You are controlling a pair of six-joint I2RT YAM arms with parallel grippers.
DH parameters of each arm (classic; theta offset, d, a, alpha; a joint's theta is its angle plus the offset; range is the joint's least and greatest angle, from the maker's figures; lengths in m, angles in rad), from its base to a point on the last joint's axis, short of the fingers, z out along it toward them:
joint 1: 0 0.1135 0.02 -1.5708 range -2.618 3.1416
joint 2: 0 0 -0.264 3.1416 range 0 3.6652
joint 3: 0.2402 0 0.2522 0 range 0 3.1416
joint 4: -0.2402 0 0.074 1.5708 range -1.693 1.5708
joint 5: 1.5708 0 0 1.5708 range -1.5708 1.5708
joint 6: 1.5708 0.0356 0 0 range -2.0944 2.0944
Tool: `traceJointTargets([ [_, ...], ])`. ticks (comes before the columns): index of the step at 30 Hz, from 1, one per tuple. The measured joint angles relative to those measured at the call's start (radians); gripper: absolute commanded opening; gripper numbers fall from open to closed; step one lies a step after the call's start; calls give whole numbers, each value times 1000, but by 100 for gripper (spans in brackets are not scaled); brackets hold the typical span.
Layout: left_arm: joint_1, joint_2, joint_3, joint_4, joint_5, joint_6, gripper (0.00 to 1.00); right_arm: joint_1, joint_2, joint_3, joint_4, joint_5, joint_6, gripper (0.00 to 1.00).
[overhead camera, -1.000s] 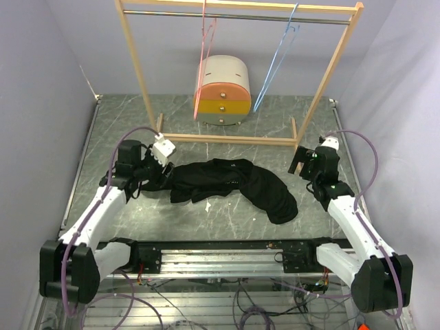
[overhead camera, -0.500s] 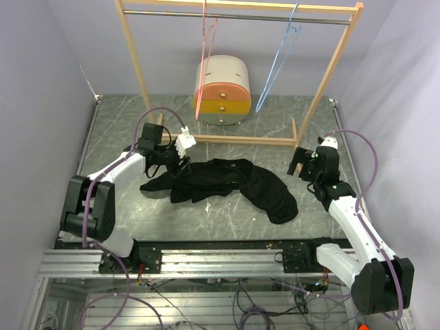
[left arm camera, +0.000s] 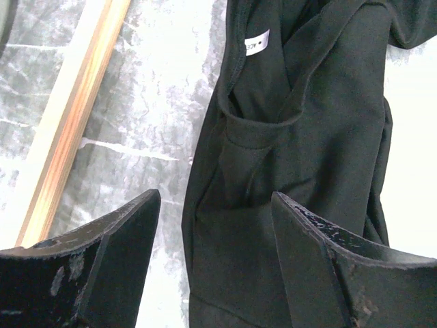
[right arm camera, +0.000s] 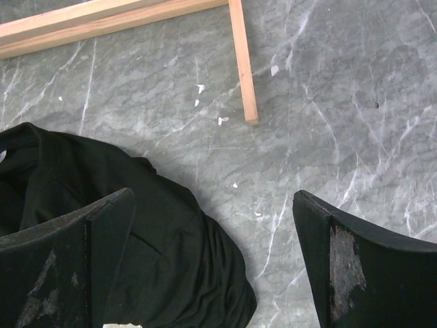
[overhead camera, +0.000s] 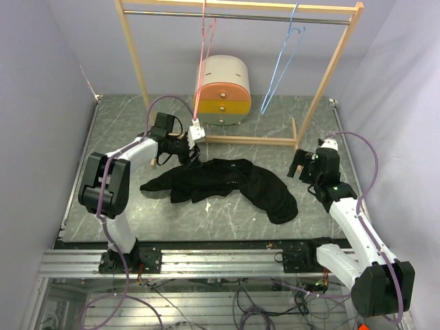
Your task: Place the t-shirt on the hanger
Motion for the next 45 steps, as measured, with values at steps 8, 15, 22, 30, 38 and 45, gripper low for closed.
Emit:
traceJointTargets([
  [8, -29, 83, 27, -3, 44, 6, 78, 0, 2, 0, -8, 4, 0, 100],
  [15, -35, 116, 67, -26, 78, 18, 77, 0, 9, 0, -9, 4, 3, 100],
  [22, -39, 178, 153, -76, 122, 45, 69, 0, 9, 0, -10, 4, 6, 100],
  [30, -70, 258, 273, -322, 164, 201, 59, 0, 9, 0, -10, 5, 8, 100],
  [38, -75, 327, 399, -556, 183, 352, 7, 0, 9, 1, -13, 4, 7, 100],
  [45, -71, 236, 325, -639, 169, 372, 7, 0, 9, 111, -101, 3, -23, 99],
])
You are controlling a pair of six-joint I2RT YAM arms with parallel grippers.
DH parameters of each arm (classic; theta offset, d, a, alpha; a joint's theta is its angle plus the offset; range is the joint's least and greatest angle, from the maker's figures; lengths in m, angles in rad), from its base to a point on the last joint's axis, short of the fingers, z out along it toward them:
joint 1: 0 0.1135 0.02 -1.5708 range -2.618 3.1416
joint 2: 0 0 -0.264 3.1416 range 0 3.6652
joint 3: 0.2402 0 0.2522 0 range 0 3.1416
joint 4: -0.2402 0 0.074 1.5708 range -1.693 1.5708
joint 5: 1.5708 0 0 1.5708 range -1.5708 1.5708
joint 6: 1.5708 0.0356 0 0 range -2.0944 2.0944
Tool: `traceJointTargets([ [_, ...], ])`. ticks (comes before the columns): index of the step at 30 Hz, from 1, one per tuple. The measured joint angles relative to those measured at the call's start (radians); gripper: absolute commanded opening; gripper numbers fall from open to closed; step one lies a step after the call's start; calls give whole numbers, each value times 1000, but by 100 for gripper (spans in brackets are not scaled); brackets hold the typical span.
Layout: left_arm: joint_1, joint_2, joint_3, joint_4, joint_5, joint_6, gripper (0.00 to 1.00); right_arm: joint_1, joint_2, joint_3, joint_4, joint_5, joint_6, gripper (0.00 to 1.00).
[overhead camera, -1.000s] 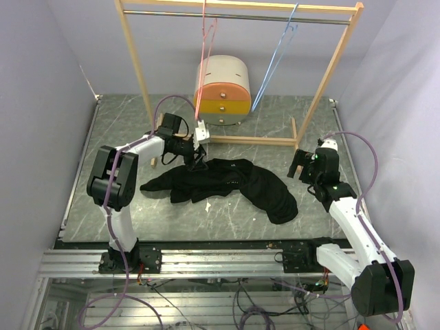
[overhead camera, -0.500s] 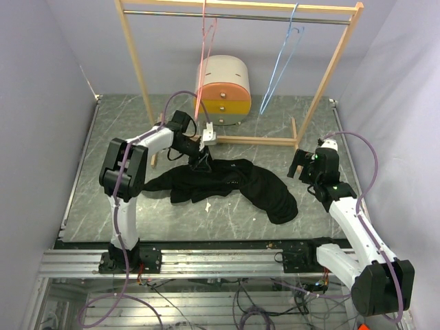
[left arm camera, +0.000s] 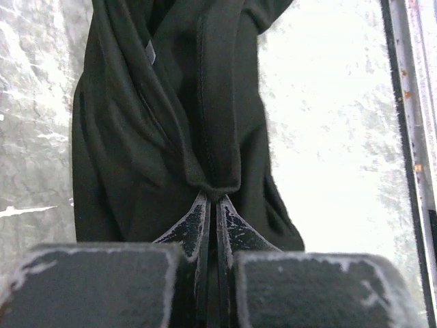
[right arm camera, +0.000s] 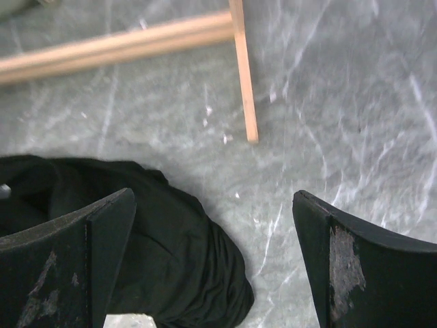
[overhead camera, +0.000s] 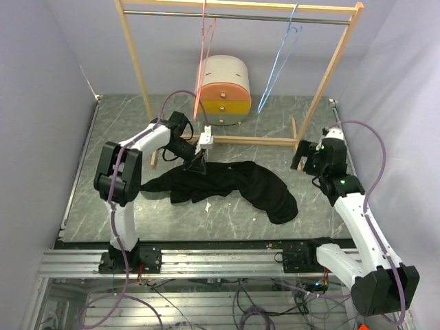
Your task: Place the t-shirt on the hanger
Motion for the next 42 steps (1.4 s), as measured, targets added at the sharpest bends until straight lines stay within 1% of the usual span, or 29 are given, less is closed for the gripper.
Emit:
traceJointTargets([
  [2, 0, -53, -23, -10, -8, -10, 7, 0, 0, 65, -19, -2, -11, 99],
  [7, 0, -167, -27, -32, -16, -47, 7, 0, 6, 234, -60, -10, -41, 97],
  [14, -19, -242, -45, -19, -21, -164, 8, 0, 75, 516, -127, -25, -56, 96],
  [18, -48, -290, -69, 5, -24, -230, 8, 0, 113, 673, -126, -38, -51, 95],
  [22, -76, -324, -91, 37, -26, -284, 8, 0, 164, 801, -90, -75, -24, 93],
  [26, -101, -359, -128, 84, -32, -348, 8, 0, 232, 881, -31, -118, 16, 91],
  [33, -140, -424, -192, 179, -38, -487, 8, 0, 386, 967, 38, -187, 85, 87],
  [38, -148, -459, -234, 212, -39, -523, 8, 9, 479, 1047, 77, -225, 116, 86],
  [42, -149, -462, -249, 235, -39, -542, 8, 52, 533, 1104, 101, -230, 128, 86],
])
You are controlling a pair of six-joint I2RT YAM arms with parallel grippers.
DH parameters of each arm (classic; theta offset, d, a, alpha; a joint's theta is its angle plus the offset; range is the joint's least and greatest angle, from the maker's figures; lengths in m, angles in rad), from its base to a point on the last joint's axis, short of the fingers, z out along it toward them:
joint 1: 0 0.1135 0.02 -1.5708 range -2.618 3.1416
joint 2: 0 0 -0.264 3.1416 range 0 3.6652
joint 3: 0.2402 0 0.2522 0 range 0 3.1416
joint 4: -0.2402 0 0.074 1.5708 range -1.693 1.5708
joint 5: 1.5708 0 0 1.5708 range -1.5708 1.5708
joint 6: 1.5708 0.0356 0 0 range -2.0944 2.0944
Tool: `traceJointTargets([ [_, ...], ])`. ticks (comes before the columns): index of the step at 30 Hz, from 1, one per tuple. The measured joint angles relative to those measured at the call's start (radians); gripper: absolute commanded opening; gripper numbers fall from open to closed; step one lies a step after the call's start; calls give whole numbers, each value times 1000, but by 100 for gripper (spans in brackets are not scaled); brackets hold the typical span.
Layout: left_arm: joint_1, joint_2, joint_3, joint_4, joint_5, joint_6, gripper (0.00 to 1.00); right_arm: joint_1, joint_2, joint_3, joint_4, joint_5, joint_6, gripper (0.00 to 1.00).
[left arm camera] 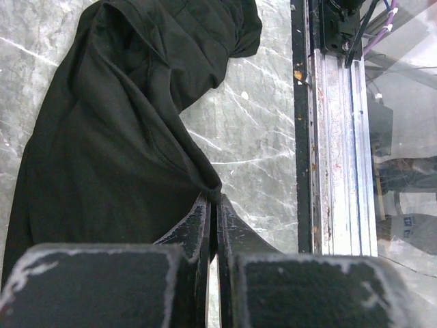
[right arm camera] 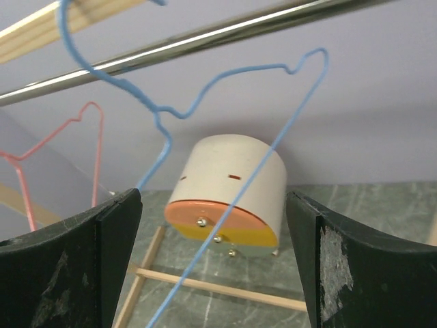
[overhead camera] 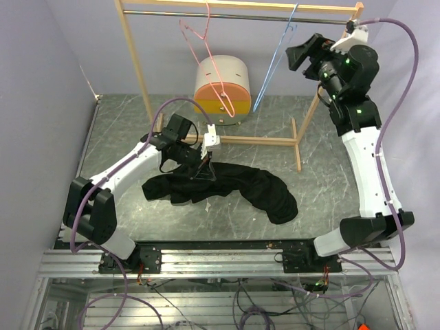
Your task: Place the t-shirt on the hanger
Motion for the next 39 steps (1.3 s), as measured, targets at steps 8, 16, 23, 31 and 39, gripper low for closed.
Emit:
traceJointTargets([
  [8, -2, -2, -23, 23, -2, -9, 8, 169, 84, 94, -3, 75, -27, 86],
  [16, -3, -11, -37, 39, -1, -21, 8, 299, 208, 263, -145, 338, -127, 84],
  [23, -4, -14, -40, 48, -1, -27, 8, 366, 240, 299, -266, 540, -188, 76],
  [31, -4, -13, -40, 52, -1, -30, 8, 369, 240, 301, -324, 665, -207, 54],
  [39, -4, -13, -40, 58, -1, -35, 8, 370, 222, 295, -356, 723, -209, 23],
])
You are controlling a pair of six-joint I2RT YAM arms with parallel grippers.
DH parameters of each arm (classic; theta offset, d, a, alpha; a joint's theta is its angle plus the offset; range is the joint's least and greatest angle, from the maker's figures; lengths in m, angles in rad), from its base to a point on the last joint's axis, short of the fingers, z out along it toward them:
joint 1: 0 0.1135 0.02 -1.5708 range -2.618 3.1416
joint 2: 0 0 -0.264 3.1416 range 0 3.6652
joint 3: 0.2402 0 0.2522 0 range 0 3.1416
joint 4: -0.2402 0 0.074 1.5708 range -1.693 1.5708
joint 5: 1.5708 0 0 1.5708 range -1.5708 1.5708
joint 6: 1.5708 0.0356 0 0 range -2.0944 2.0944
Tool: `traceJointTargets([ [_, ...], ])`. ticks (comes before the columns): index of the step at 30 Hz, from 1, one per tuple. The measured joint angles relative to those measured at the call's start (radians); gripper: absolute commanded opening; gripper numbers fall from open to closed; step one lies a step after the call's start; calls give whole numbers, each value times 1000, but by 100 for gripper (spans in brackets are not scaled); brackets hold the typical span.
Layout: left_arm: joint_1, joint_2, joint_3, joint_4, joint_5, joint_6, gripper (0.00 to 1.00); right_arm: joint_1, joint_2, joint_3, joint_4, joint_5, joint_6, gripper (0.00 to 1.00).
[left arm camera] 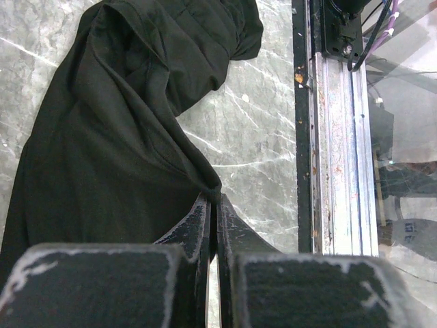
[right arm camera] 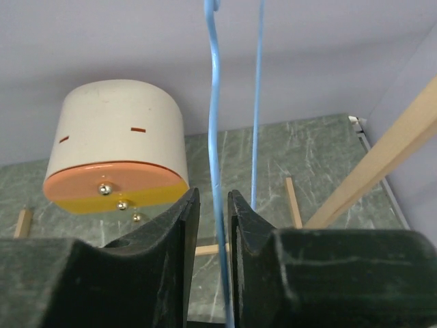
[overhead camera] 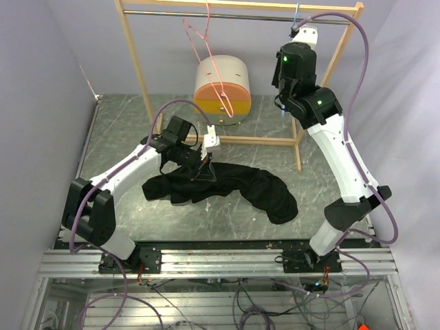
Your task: Place the t-shirt on the hanger
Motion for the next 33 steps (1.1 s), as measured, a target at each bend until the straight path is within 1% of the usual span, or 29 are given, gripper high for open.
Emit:
traceJointTargets([
  [5, 0, 0, 0, 1, 0, 0, 8, 0, -13, 0, -31, 31, 7, 22],
  [6, 0, 1, 0, 1, 1, 0, 8, 0, -16, 0, -40, 35, 10, 19],
  [10, 0, 8, 0, 1, 2, 0, 8, 0, -26, -5, -61, 46, 15, 0],
  [20, -2, 11, 0, 2, 1, -4, 7, 0, -56, -42, -60, 62, 20, 0],
  [26, -3, 11, 0, 10, -2, -22, 8, 0, -119, -100, -8, 45, -26, 0],
  [33, -3, 13, 4, 21, -6, -37, 8, 0, -174, -113, 53, 0, -88, 0],
])
